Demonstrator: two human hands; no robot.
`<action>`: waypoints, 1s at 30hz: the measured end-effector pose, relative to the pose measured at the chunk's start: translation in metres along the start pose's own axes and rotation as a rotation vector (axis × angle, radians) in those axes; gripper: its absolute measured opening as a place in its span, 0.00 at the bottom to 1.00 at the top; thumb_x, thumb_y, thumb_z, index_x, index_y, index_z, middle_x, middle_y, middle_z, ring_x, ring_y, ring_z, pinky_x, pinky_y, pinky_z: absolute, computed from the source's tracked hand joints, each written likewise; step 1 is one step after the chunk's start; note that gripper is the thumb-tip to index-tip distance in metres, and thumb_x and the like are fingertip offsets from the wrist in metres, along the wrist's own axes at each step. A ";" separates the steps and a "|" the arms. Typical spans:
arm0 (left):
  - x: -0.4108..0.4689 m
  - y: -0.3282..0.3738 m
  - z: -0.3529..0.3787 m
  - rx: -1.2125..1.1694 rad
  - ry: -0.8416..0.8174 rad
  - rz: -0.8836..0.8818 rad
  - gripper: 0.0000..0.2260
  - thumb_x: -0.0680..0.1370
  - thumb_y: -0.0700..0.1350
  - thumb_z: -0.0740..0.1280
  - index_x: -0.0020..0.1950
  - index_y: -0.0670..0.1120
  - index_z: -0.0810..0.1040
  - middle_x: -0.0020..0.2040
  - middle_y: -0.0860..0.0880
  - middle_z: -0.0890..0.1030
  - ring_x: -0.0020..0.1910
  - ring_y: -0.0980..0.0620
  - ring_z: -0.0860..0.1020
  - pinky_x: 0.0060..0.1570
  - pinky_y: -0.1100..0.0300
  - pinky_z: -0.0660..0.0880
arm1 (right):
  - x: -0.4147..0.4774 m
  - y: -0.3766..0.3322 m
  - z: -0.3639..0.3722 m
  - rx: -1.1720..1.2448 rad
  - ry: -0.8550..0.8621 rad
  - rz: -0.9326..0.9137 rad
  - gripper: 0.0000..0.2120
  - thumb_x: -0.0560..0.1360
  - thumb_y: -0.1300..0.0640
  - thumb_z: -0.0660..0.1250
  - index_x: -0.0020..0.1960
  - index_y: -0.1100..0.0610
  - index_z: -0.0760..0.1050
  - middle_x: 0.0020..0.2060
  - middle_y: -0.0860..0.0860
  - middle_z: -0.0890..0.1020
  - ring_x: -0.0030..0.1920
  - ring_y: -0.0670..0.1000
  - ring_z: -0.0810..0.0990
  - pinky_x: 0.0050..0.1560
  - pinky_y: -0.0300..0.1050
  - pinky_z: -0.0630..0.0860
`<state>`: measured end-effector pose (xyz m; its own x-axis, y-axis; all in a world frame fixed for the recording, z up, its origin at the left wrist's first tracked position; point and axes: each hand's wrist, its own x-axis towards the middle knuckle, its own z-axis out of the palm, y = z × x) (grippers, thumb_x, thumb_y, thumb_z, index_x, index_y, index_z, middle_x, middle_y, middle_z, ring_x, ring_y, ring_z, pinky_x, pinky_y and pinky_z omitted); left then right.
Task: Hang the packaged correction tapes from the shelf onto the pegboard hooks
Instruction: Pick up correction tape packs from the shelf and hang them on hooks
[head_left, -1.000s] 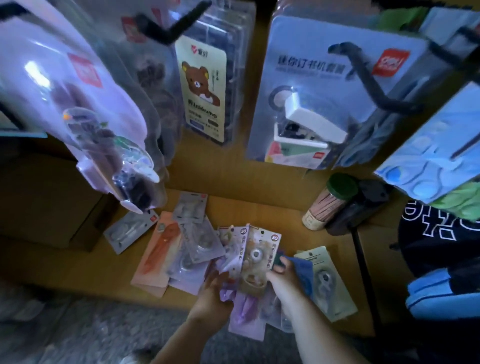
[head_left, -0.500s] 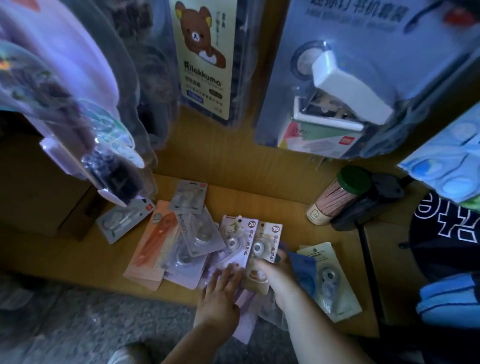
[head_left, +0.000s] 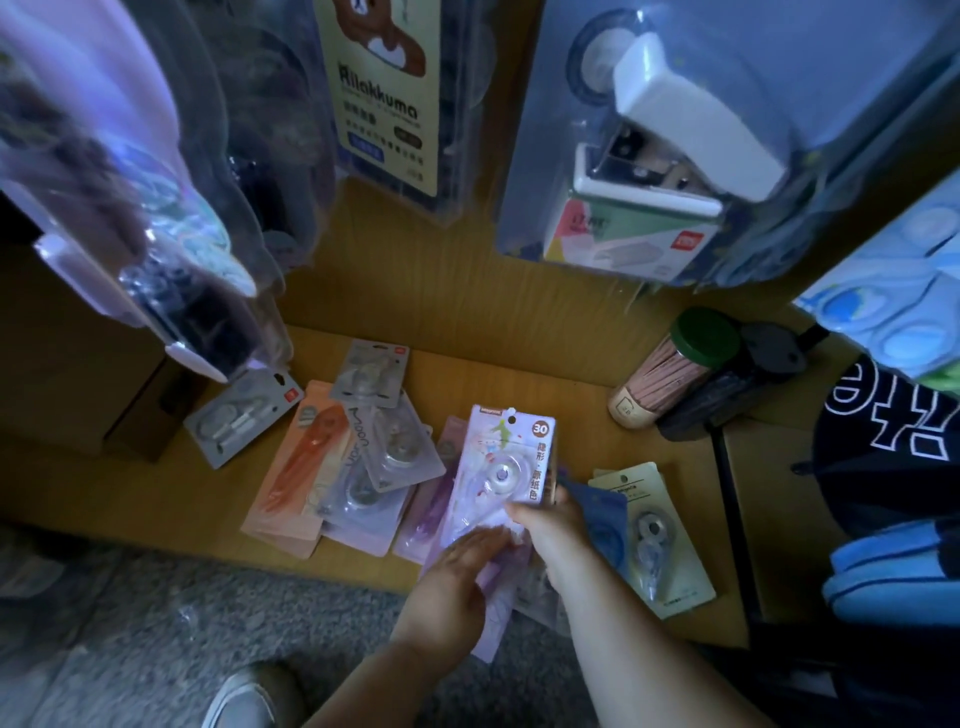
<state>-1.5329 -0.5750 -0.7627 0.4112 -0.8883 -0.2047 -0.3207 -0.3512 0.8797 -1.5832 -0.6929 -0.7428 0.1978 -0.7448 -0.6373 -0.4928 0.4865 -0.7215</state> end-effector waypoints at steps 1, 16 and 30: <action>-0.001 0.004 -0.001 -0.034 0.051 -0.033 0.29 0.66 0.37 0.51 0.66 0.43 0.71 0.55 0.61 0.73 0.56 0.73 0.64 0.52 0.86 0.57 | -0.002 -0.001 -0.002 -0.009 -0.005 0.004 0.15 0.71 0.70 0.66 0.57 0.64 0.75 0.55 0.61 0.81 0.50 0.55 0.79 0.43 0.43 0.73; -0.068 0.093 -0.046 -0.622 0.204 -0.340 0.17 0.75 0.43 0.67 0.62 0.44 0.71 0.53 0.45 0.81 0.44 0.55 0.81 0.40 0.62 0.76 | -0.124 -0.032 -0.059 0.022 -0.254 -0.097 0.15 0.73 0.69 0.63 0.60 0.64 0.71 0.52 0.60 0.80 0.49 0.56 0.79 0.47 0.42 0.75; -0.172 0.219 -0.089 -0.902 0.097 0.090 0.08 0.75 0.40 0.61 0.51 0.43 0.78 0.41 0.47 0.86 0.40 0.50 0.84 0.37 0.58 0.81 | -0.302 -0.073 -0.104 0.344 -0.308 -0.589 0.14 0.69 0.64 0.67 0.49 0.47 0.72 0.43 0.44 0.82 0.40 0.44 0.82 0.41 0.40 0.80</action>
<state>-1.5979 -0.4729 -0.4964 0.4998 -0.8581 -0.1178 0.4174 0.1195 0.9008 -1.6954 -0.5515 -0.4697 0.6003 -0.7891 -0.1301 0.0504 0.1996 -0.9786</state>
